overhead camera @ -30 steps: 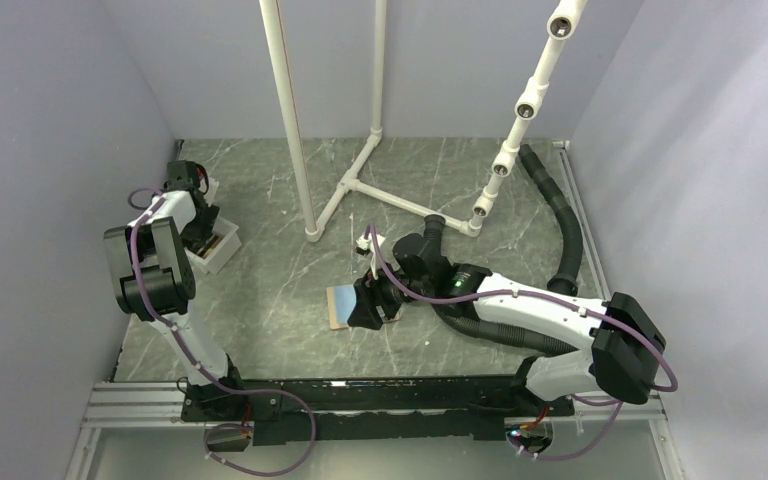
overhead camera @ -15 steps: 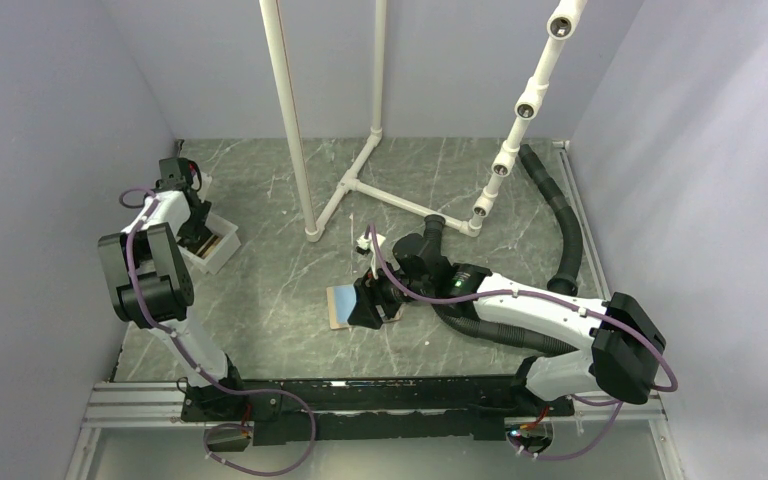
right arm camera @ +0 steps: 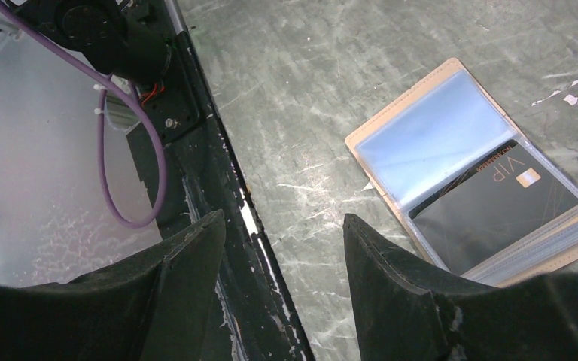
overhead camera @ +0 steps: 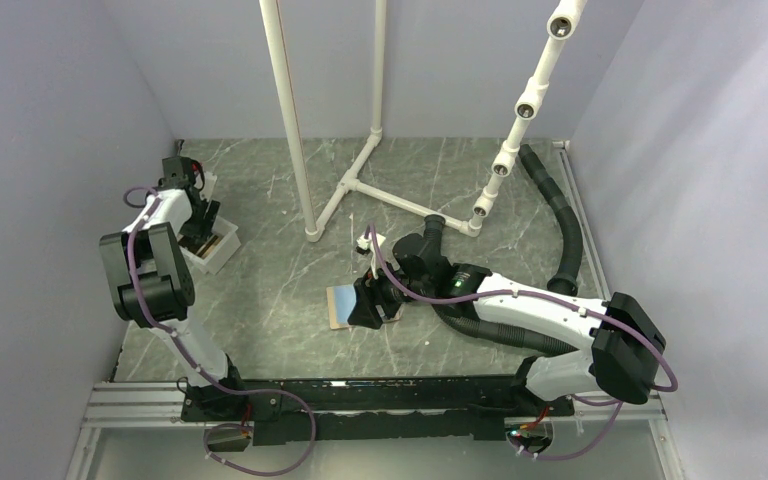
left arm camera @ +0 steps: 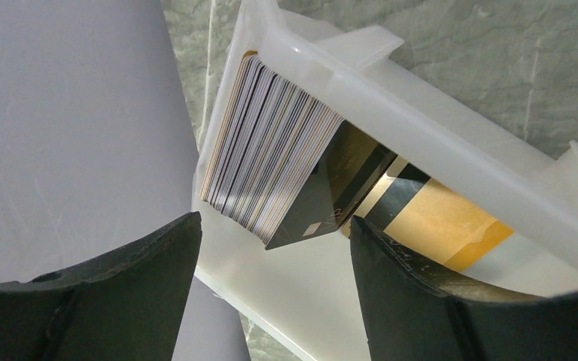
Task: Put the credit cards into the card holder
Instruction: Pick up the credit card from the storage box.
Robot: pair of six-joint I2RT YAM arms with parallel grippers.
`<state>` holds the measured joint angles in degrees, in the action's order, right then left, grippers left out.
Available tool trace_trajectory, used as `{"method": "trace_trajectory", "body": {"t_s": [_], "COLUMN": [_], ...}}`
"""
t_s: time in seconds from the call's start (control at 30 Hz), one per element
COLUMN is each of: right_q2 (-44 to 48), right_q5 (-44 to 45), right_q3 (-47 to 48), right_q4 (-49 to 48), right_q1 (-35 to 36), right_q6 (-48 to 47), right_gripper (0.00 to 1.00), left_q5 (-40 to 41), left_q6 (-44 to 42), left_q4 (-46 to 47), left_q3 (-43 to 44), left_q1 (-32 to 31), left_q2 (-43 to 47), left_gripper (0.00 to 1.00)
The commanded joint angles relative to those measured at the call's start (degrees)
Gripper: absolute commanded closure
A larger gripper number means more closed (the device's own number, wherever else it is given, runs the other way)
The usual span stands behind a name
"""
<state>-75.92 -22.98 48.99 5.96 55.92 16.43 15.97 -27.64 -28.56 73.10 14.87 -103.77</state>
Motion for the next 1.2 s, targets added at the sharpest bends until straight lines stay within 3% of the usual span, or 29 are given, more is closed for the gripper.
{"method": "trace_trajectory", "body": {"t_s": [0.0,0.3,1.17], "right_q2": [0.4,0.4,0.8], "right_q5": [0.2,0.2,0.5], "right_q3": [-0.1,-0.2,-0.3], "right_q4": [-2.5,-2.5,-2.6], "right_q1": [0.1,0.1,0.2], "right_q6": [-1.1,-1.0,-1.0], "right_gripper": [0.38,0.38,0.38], "left_q5": [2.7,6.9,3.3], "left_q6": [-0.3,-1.5,0.1], "left_q4": [2.3,4.3,-2.0], "left_q3": [0.4,0.4,4.9], "left_q1": [-0.6,-0.5,0.0], "left_q2": [-1.5,-0.8,-2.6], "left_gripper": [0.24,0.35,0.89]}}
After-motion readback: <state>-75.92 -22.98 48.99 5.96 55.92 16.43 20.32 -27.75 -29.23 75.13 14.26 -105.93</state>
